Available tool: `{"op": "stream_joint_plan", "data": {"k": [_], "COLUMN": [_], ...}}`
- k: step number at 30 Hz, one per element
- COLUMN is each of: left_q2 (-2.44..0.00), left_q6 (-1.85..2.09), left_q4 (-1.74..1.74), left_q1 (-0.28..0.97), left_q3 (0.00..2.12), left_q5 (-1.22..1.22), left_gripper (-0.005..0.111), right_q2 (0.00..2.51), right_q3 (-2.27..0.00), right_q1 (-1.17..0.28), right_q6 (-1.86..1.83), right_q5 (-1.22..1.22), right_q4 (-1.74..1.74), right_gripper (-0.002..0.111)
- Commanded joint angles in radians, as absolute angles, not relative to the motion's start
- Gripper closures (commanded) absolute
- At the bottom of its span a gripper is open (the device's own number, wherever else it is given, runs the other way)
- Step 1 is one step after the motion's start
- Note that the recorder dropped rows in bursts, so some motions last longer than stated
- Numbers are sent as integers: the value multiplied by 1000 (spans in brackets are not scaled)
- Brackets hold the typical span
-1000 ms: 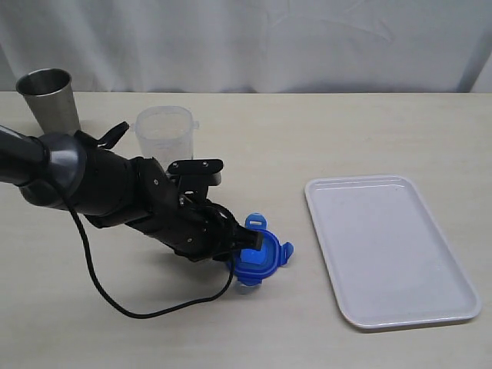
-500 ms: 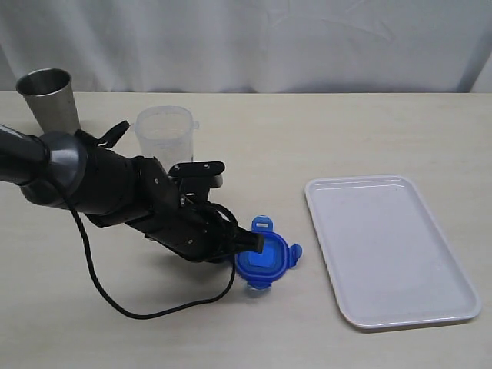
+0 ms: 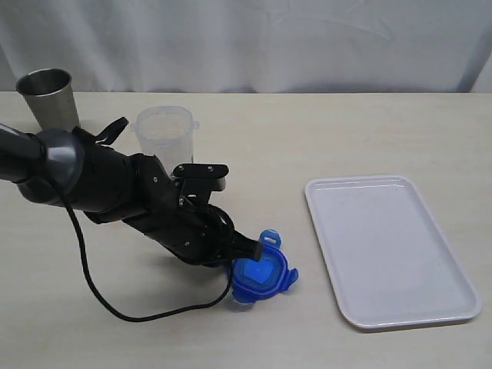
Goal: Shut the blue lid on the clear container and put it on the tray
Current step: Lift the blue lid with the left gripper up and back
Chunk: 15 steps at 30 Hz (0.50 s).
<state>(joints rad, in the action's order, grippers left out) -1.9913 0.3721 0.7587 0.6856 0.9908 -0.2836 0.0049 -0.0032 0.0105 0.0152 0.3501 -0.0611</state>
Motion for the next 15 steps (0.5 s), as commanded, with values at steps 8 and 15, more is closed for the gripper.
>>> {"op": "stream_joint_plan", "data": {"k": [8, 15], "left_q2": [-1901, -1785], "left_q6": [519, 537], "left_q4": [705, 688], "left_q1": [687, 687], "left_q3": [991, 991], "left_q5": [-416, -433], "left_gripper": [107, 107], "right_q2": [0, 0], "right_q3": [0, 0], "right_q1": [10, 10], "right_q6": [10, 10], "right_q5": [346, 346], "right_q4": [-60, -60], "right_gripper": [104, 104]}}
